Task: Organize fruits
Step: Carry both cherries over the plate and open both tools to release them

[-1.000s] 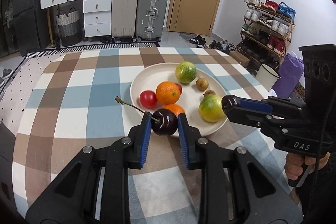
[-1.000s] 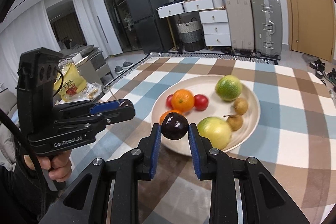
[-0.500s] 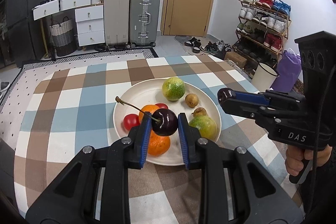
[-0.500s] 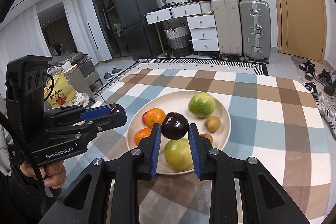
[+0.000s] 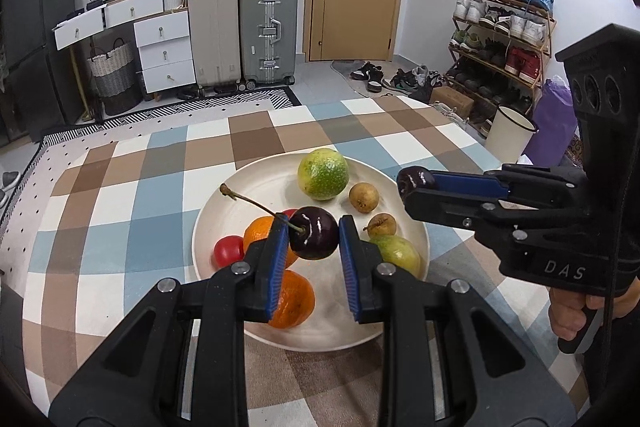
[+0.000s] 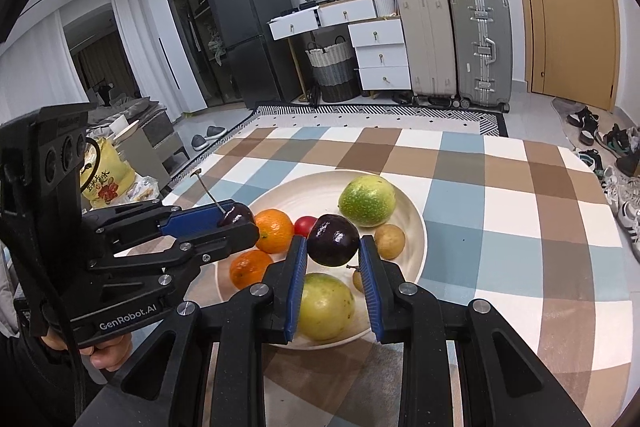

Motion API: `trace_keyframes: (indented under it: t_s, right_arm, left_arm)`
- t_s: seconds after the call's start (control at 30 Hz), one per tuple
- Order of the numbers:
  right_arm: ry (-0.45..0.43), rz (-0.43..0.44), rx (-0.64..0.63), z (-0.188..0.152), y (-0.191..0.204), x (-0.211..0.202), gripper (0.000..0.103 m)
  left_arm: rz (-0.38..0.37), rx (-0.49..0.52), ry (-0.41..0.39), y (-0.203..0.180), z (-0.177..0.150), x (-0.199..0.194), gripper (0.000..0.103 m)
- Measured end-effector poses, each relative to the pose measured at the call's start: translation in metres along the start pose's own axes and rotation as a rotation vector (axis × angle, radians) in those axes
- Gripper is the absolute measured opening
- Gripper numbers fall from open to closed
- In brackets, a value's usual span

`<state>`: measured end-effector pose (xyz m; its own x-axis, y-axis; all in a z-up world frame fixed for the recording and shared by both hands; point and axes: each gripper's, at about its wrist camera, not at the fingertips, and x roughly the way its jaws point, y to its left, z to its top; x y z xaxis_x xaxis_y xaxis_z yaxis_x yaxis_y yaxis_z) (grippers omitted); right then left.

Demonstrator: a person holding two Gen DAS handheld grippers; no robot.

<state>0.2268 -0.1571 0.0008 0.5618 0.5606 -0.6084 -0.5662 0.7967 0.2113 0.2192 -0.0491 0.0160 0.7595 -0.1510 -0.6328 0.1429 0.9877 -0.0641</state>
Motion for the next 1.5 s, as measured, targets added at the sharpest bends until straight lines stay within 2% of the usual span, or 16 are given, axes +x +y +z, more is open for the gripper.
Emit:
trace_keyframes:
  t_s: [0.4, 0.87, 1.0, 1.2, 1.27, 1.33, 1.37, 1.4, 1.43, 1.47, 1.5]
  right_arm:
    - [0.027, -0.003, 0.014, -0.005, -0.006, 0.023, 0.027]
    - [0.032, -0.014, 0.034, -0.006, -0.012, 0.039, 0.027]
    - [0.0, -0.022, 0.049, -0.005, -0.015, 0.031, 0.041]
    - [-0.026, -0.042, 0.066, -0.002, -0.021, 0.019, 0.055]
    - [-0.024, -0.05, 0.071, -0.002, -0.023, 0.016, 0.067]
    - [-0.035, -0.063, 0.073, -0.004, -0.024, 0.011, 0.081]
    - [-0.04, -0.067, 0.073, -0.006, -0.024, 0.008, 0.083]
    - [-0.044, -0.067, 0.075, -0.007, -0.024, 0.005, 0.085]
    - [-0.046, -0.064, 0.077, -0.007, -0.024, 0.001, 0.088]
    - [-0.051, -0.062, 0.08, -0.009, -0.025, -0.003, 0.091]
    - [-0.056, -0.064, 0.081, -0.009, -0.025, -0.006, 0.096]
  left_arm:
    - [0.001, -0.015, 0.021, 0.005, -0.004, 0.023, 0.023]
    - [0.01, 0.018, 0.047, 0.002, -0.011, 0.035, 0.023]
    - [0.015, 0.025, 0.051, 0.003, -0.01, 0.037, 0.023]
    - [0.02, 0.026, 0.036, 0.003, -0.009, 0.03, 0.023]
    - [0.021, 0.029, 0.027, 0.002, -0.008, 0.025, 0.023]
    - [0.022, 0.035, 0.026, 0.001, -0.007, 0.021, 0.027]
    - [0.03, 0.035, 0.025, 0.001, -0.007, 0.018, 0.036]
    - [0.04, 0.03, 0.022, 0.002, -0.007, 0.015, 0.053]
    - [0.048, 0.026, 0.021, 0.002, -0.007, 0.012, 0.063]
    - [0.056, 0.018, 0.003, 0.004, -0.008, 0.006, 0.076]
    - [0.058, 0.014, -0.013, 0.005, -0.009, 0.001, 0.085]
